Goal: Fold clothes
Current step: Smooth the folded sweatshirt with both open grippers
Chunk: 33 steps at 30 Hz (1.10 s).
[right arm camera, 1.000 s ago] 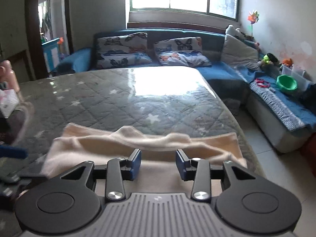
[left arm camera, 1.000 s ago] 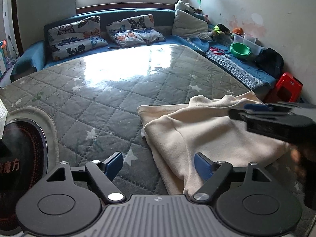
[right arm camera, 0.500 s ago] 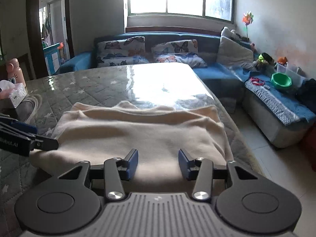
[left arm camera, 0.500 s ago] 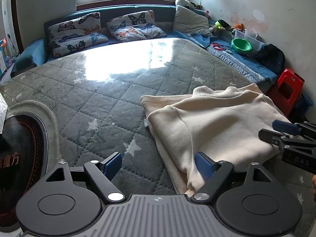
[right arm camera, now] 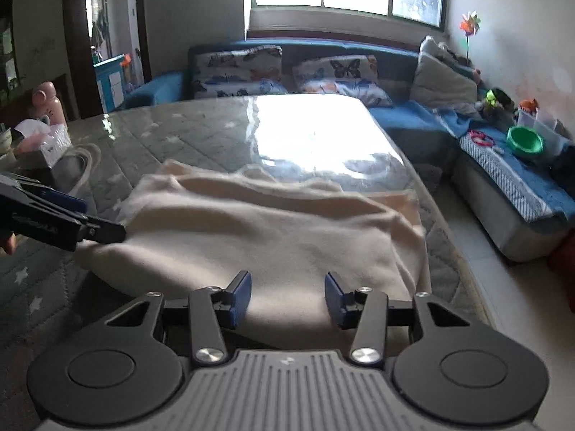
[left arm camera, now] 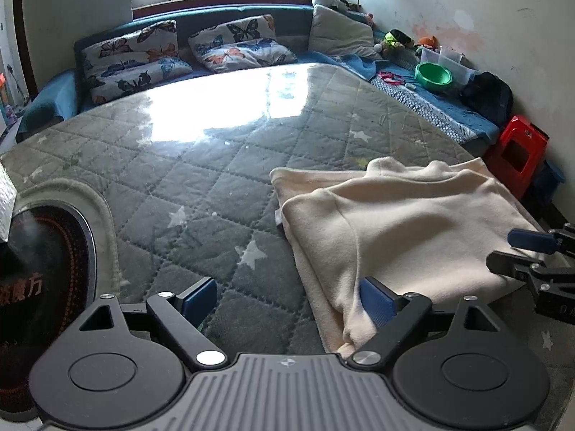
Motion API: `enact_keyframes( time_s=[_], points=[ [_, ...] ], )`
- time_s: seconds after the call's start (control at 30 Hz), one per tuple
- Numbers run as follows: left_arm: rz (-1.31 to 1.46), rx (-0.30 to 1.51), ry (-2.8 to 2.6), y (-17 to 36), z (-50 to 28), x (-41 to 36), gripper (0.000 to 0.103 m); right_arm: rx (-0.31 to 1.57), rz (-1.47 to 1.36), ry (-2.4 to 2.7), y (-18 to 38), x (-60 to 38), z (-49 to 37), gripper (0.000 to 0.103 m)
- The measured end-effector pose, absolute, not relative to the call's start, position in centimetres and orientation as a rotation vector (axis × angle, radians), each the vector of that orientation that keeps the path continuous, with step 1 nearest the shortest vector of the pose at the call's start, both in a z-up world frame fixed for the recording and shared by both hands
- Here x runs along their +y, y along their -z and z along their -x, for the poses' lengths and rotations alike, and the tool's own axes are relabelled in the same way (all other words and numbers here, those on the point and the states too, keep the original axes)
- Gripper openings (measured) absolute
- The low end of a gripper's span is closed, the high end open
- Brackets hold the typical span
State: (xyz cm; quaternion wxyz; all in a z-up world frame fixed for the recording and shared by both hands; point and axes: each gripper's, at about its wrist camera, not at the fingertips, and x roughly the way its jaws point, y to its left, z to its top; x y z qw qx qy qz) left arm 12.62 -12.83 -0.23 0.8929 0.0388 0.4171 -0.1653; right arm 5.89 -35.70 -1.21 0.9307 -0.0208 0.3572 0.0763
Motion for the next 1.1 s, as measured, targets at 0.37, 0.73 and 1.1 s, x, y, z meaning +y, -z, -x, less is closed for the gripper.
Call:
enact_keyframes(
  time_s=[0.37,0.73,1.1],
  points=[
    [-0.08,0.854,0.331,0.2,-11.9,-12.9,0.09,0.716,0.109,-0.209,2.1,-32.3,-6.5,0.047],
    [-0.081,0.793,0.343,-0.7,-10.1,-13.4,0.102,0.694,0.043,-0.173,1.0,-32.8,-4.8,0.061],
    [-0.077,0.725,0.359,-1.1,-7.6,-13.2,0.103,0.68,0.036,-0.141,0.8,-32.4,-2.9,0.081]
  ],
)
